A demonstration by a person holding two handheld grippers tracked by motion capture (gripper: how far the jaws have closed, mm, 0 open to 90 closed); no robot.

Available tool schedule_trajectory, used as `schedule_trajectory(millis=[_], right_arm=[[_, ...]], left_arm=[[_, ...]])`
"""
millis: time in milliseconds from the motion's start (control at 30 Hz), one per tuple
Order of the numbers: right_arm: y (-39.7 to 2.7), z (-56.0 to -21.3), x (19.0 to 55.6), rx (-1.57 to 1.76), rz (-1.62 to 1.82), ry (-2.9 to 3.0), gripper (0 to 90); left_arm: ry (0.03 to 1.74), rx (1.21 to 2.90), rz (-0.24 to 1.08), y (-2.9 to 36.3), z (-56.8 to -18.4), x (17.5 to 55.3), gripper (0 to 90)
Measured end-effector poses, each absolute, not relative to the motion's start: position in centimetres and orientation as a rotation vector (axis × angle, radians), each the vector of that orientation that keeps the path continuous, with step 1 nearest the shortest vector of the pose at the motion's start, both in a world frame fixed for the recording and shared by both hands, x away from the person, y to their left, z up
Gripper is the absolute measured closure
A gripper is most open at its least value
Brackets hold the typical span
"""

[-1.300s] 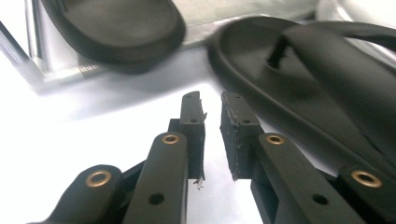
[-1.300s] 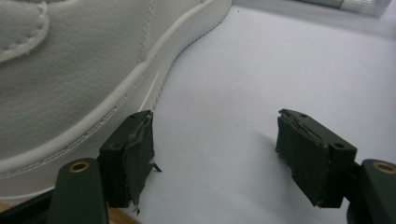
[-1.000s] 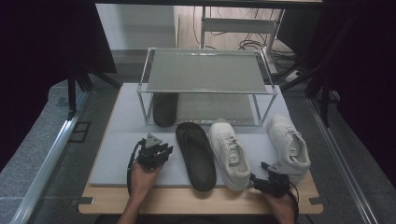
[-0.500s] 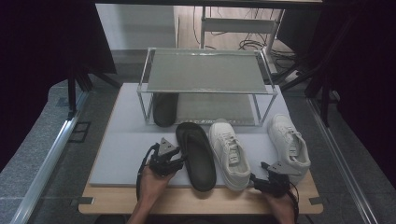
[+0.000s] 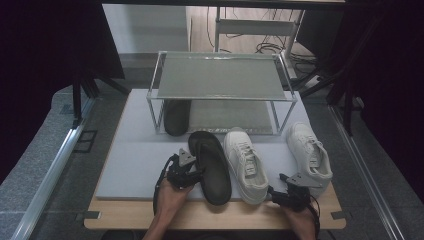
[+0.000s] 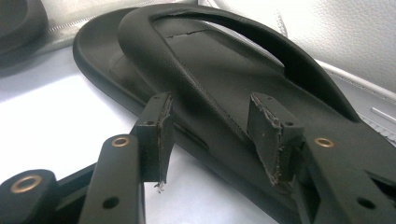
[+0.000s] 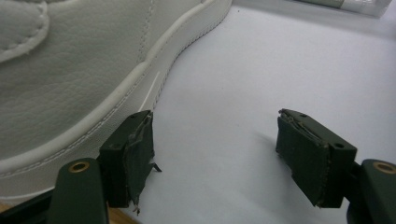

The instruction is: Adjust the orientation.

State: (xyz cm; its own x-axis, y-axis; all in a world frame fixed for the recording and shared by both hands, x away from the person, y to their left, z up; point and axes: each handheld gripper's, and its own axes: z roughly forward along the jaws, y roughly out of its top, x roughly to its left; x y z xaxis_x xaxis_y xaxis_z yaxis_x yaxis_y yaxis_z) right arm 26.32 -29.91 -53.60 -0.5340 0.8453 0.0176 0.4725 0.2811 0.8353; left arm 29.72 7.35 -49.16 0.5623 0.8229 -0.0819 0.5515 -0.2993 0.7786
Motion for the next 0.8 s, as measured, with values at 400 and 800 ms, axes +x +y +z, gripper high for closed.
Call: schedule_trajectory(millis=[400, 800], right_arm=[[-29.9, -53.6, 26.3, 1.183, 1.158, 2.124, 27.6], [-29.9, -53.6, 26.3, 1.184, 1.158, 2.124, 27.6]], left_arm=[[1.178, 2.011, 0.415, 9.0, -48.6, 30.4, 67.2], [1.257, 1.995, 0.407, 10.5, -48.0, 31.1, 81.0]])
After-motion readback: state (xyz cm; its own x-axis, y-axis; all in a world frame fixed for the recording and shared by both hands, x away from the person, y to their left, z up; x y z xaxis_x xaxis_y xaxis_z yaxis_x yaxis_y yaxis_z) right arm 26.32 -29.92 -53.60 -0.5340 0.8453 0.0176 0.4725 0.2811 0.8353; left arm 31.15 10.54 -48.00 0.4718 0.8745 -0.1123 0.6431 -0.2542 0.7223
